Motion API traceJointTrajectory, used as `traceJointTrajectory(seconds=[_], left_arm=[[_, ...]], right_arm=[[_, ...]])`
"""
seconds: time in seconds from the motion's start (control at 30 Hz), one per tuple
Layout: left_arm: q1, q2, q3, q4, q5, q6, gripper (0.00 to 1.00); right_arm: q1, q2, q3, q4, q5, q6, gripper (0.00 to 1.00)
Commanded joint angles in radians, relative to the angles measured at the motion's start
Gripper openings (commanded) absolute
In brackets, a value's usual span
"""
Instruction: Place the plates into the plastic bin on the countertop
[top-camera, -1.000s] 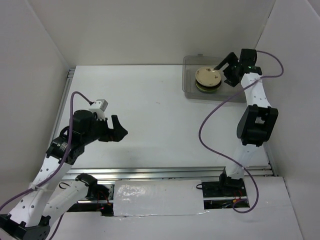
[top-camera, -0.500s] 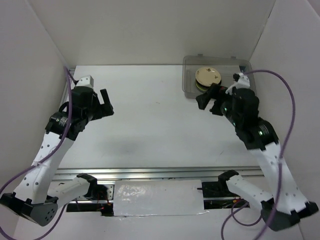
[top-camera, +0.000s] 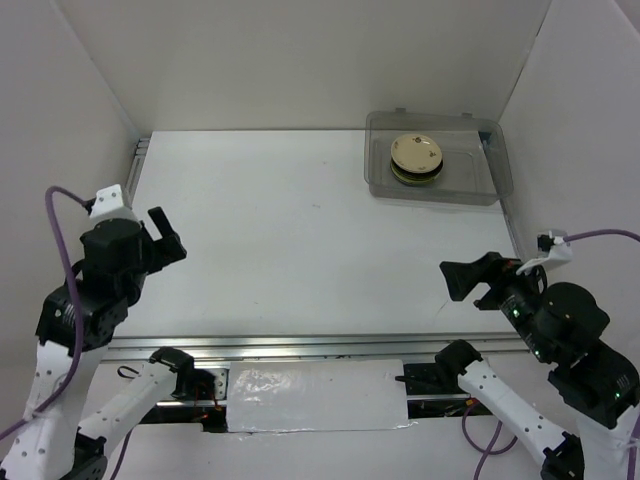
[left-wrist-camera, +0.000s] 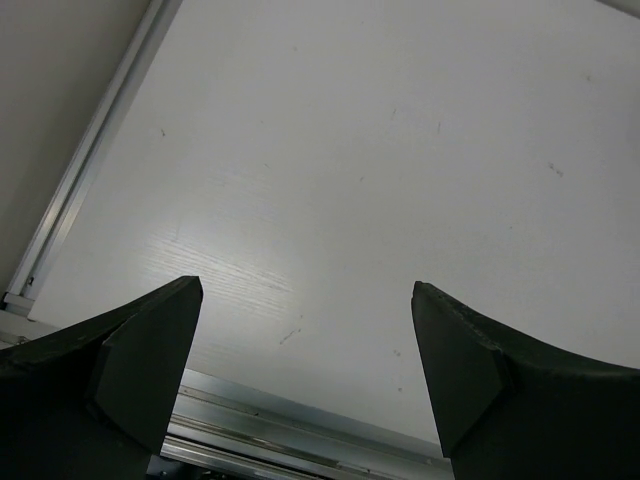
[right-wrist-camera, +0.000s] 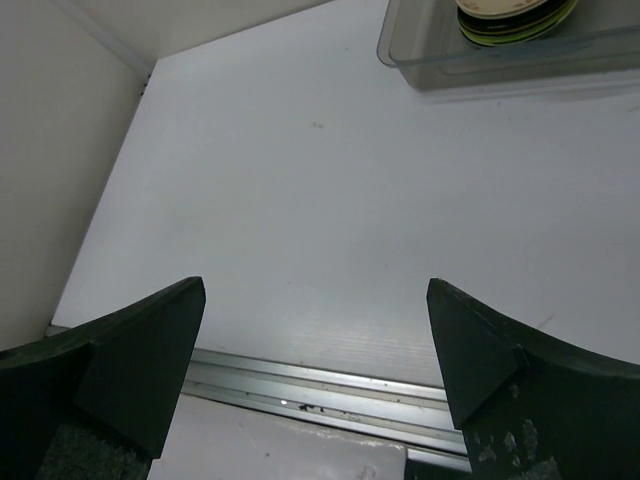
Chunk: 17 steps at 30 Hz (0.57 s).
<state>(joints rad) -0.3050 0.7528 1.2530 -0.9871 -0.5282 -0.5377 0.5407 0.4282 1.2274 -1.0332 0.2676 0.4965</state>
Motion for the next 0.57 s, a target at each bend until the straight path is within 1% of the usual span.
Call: traceJointTrajectory(seconds=[0.0,0.13,0.23,0.53], left_arm=[[0.004,-0.055,-0.016,-0.044,0.028,-0.024,0.99],[0.003,-0.151,-0.046,-0.055,0.054,-0.034,0.99],[0.004,-0.187,-0.058,-0.062,0.053,-0.038,0.99],[0.004,-0.188,-0.063,-0.082,0.050,-0.045,0.99]], right_arm=[[-0.004,-0.040,-0.006,-0.086,0.008,-0.038,1.00],[-0.018,-0.051,-0.023,-0.105,0.035,-0.055,1.00],[-0.018,-0.055,-0.039,-0.093,0.053,-0.050,1.00],[-0.021,-0.065,-0.023,-0.067,0.041,-0.046,1.00]])
